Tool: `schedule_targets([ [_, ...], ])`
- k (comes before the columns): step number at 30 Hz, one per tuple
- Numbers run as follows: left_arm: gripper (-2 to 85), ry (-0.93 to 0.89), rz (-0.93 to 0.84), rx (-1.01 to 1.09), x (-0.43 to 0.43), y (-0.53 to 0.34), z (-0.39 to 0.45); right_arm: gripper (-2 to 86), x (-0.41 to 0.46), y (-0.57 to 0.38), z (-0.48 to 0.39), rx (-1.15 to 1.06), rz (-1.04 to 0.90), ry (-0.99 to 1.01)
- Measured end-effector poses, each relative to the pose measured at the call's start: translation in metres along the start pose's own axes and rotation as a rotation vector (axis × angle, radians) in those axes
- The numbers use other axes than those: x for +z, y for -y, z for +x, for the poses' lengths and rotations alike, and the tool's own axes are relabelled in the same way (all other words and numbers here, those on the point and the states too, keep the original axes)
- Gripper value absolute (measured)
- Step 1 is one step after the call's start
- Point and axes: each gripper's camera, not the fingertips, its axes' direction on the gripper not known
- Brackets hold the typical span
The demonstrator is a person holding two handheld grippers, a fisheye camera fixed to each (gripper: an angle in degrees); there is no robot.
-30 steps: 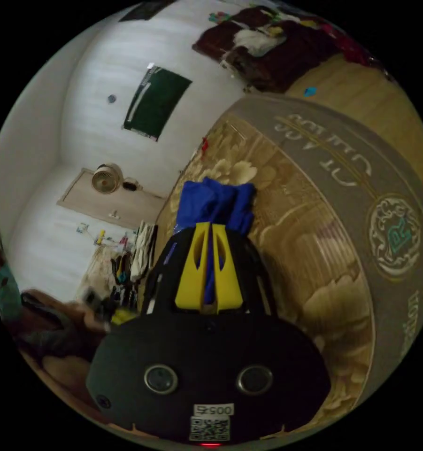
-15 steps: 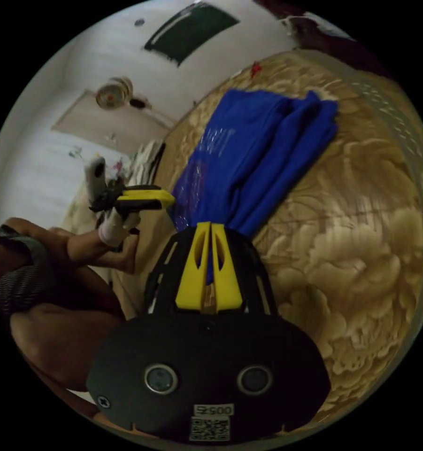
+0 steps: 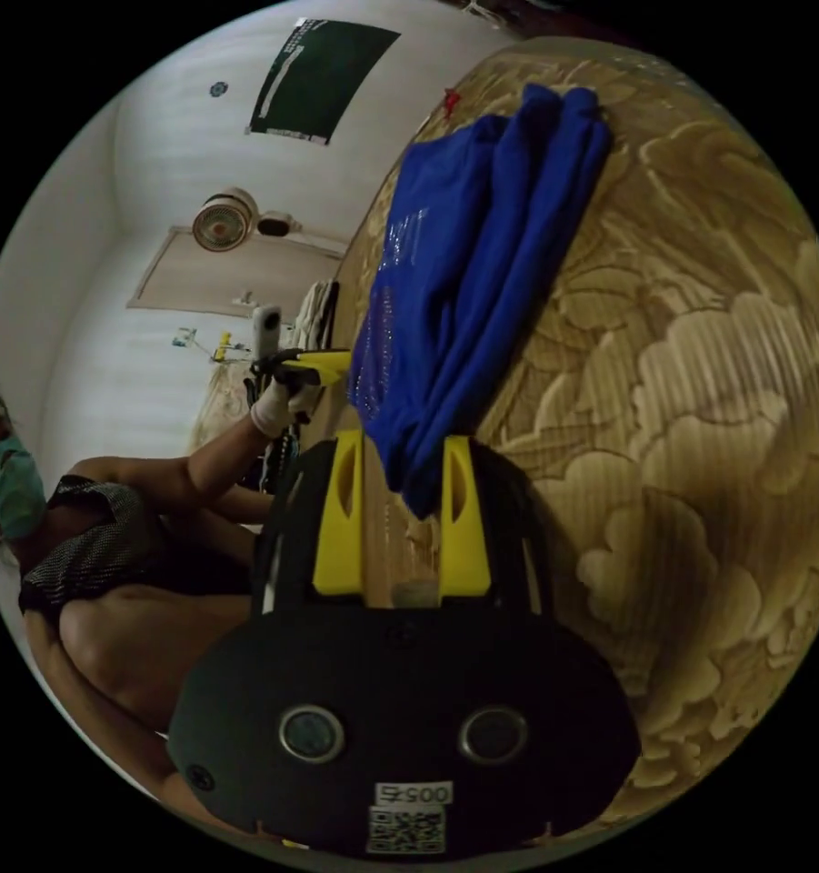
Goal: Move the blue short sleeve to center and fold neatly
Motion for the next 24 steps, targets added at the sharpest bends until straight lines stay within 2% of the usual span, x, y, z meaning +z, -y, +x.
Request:
schedule_targets([
  [4,7.3,-0.137,-0.005,-0.014,-0.018,-0.028,-0.060,2.2,0.024,0.007,0.014,0.056,0.010,0.080],
  [6,6.5,-0.262,-0.041,-0.024,-0.024,-0.039,-0.085,0.5,0.036,0.007,0.024,0.114,0.077,0.272],
  [10,5.6,-0.353,-0.077,0.063,-0.066,-0.067,-0.113,0.2,0.042,0.008,0.004,0.056,0.170,0.400],
  [15,5.3,-0.369,-0.118,0.156,-0.150,-0.112,-0.138,-0.3,0.052,0.036,-0.060,-0.084,0.163,0.401],
  [20,5.2,-0.374,0.010,0.110,-0.255,-0.179,-0.178,-0.4,0.084,0.085,-0.134,-0.185,0.110,0.404],
  [24,5.2,-0.273,0.137,0.169,-0.354,-0.242,-0.215,-0.5,0.145,0.147,-0.199,-0.267,0.034,0.431],
])
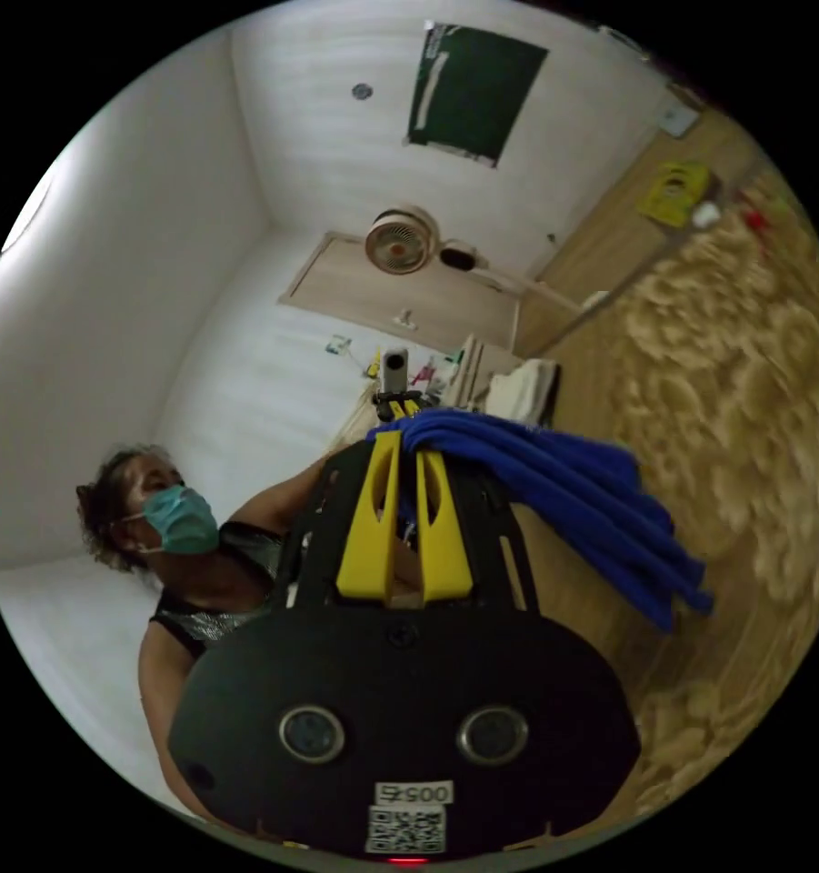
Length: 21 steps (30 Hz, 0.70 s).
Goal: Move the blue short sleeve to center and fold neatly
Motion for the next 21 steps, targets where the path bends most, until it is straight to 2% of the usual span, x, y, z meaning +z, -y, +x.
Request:
schedule_targets([
  [4,5.2,0.116,0.127,0.045,-0.114,-0.058,-0.006,-0.4,0.081,0.062,-0.012,-0.109,-0.065,-0.022],
  [8,5.2,0.256,0.245,0.105,-0.197,-0.118,-0.004,-0.1,0.163,0.105,-0.021,-0.284,-0.020,0.056],
  [11,5.3,0.344,0.288,0.028,-0.239,-0.178,-0.024,0.0,0.215,0.107,0.000,-0.314,-0.012,0.073],
  [13,5.4,0.399,0.317,-0.094,-0.252,-0.233,-0.055,0.1,0.249,0.099,0.026,-0.266,-0.039,0.059],
  [17,5.3,0.368,0.349,-0.306,-0.247,-0.324,-0.123,0.8,0.333,0.054,0.111,-0.070,-0.176,-0.035],
  [21,5.1,0.158,0.462,-0.613,-0.219,-0.426,-0.215,1.7,0.390,-0.003,0.198,0.186,-0.273,-0.168],
])
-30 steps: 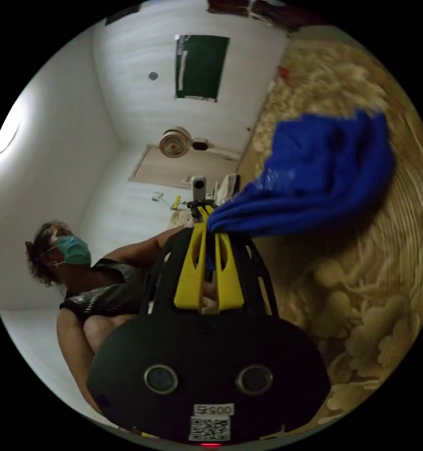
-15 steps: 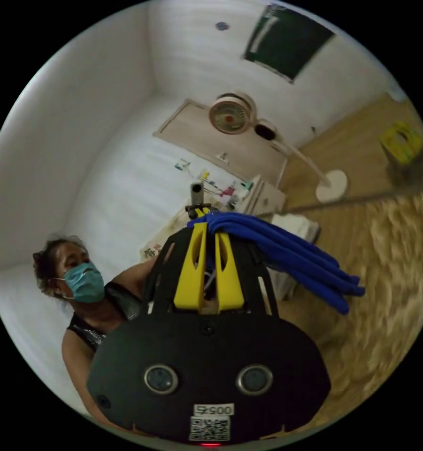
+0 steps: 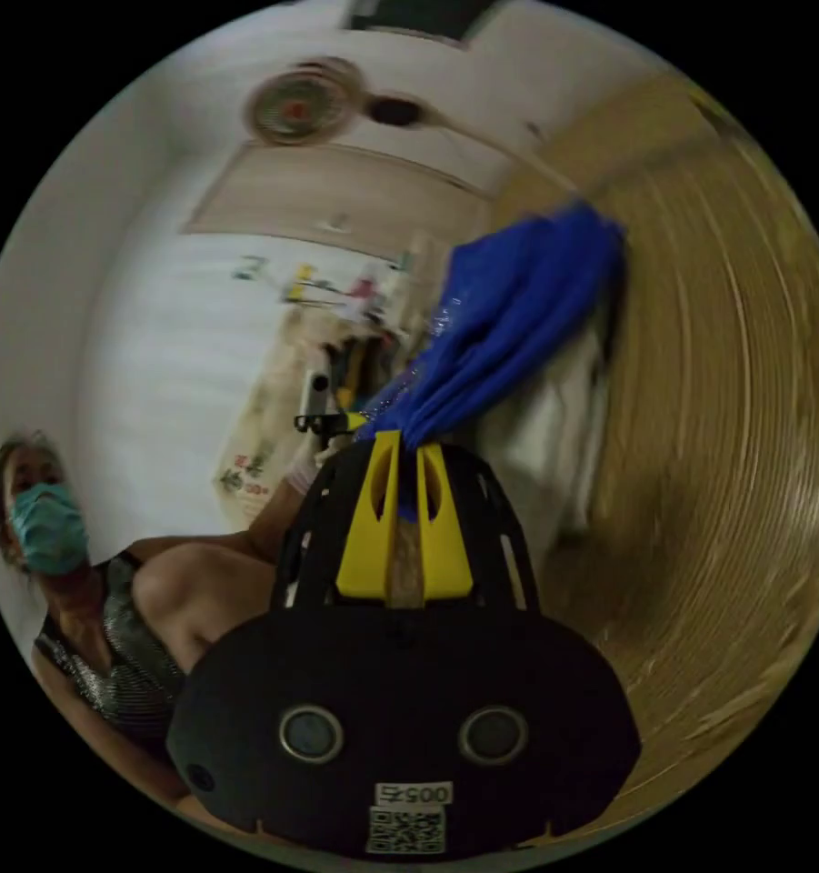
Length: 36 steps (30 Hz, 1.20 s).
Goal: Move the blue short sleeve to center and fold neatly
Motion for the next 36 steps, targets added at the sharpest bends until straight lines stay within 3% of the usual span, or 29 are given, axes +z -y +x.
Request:
schedule_targets([
  [4,4.4,-0.208,0.151,-0.042,-0.003,-0.031,-0.044,2.4,0.016,-0.009,0.021,0.060,0.094,0.104],
  [9,4.0,-0.047,0.101,0.009,-0.007,-0.045,-0.047,3.4,0.045,0.004,0.019,-0.007,-0.036,-0.116],
  [14,3.8,-0.082,0.129,0.016,-0.001,-0.063,-0.045,4.4,0.062,-0.008,0.042,0.057,-0.011,-0.097],
  [20,-0.2,0.309,0.219,0.237,-0.002,-0.095,0.032,1.4,0.040,-0.035,0.026,-0.015,0.149,-0.296],
  [24,-0.7,0.548,0.216,0.427,0.034,-0.088,0.101,-0.8,0.069,-0.023,-0.009,-0.237,0.075,-0.406],
  [29,-0.7,0.560,0.002,0.395,0.117,-0.068,0.139,-1.0,0.146,-0.021,-0.011,-0.331,-0.203,-0.531],
  [32,-0.7,0.716,-0.071,0.395,0.170,-0.082,0.160,-1.0,0.188,-0.048,0.017,-0.311,-0.369,-0.698],
  [36,-0.7,0.622,-0.008,0.316,0.203,-0.105,0.201,-1.0,0.175,-0.079,0.037,-0.199,-0.274,-0.594],
])
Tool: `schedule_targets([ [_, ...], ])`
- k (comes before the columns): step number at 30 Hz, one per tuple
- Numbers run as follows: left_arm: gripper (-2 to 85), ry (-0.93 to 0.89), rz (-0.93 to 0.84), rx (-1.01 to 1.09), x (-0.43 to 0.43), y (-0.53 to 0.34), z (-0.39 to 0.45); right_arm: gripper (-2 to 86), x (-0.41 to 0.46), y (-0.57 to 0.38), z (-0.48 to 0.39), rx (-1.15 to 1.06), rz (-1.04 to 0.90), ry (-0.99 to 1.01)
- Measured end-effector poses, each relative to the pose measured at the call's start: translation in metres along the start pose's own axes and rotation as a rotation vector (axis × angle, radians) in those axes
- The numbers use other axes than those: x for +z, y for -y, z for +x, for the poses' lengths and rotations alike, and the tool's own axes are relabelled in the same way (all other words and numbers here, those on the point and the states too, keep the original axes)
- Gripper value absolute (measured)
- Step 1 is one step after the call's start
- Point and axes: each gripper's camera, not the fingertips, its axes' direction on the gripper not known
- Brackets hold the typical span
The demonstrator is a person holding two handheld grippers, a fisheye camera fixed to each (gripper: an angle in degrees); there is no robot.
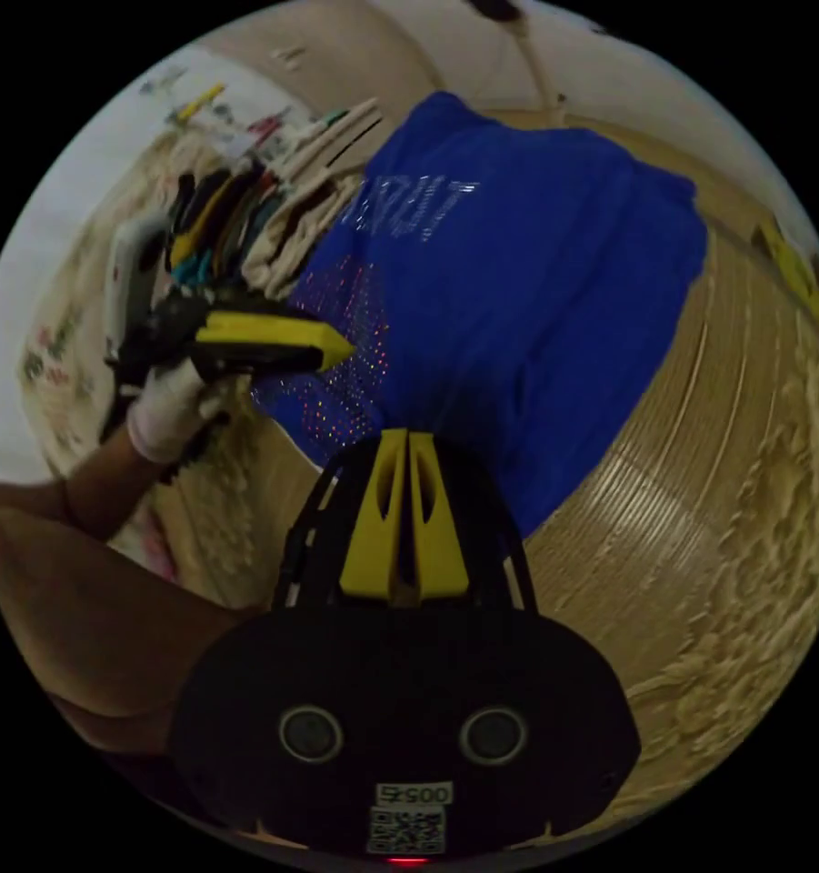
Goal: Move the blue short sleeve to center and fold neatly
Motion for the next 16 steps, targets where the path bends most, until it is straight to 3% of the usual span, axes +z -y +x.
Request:
schedule_targets([
  [2,-0.7,-0.123,0.017,-0.048,-0.005,0.001,0.022,-1.0,-0.010,-0.012,0.012,0.040,0.008,0.125],
  [4,-0.7,-0.211,0.146,-0.020,-0.023,0.002,0.066,-1.0,-0.031,-0.028,0.023,0.051,0.059,0.160],
  [10,-0.7,-0.230,0.262,0.226,-0.062,0.045,0.223,-1.0,-0.130,-0.114,0.066,0.071,0.087,-0.093],
  [16,-0.7,-0.284,0.176,0.589,-0.061,0.113,0.441,-1.0,-0.240,-0.319,0.110,0.296,0.275,-0.174],
])
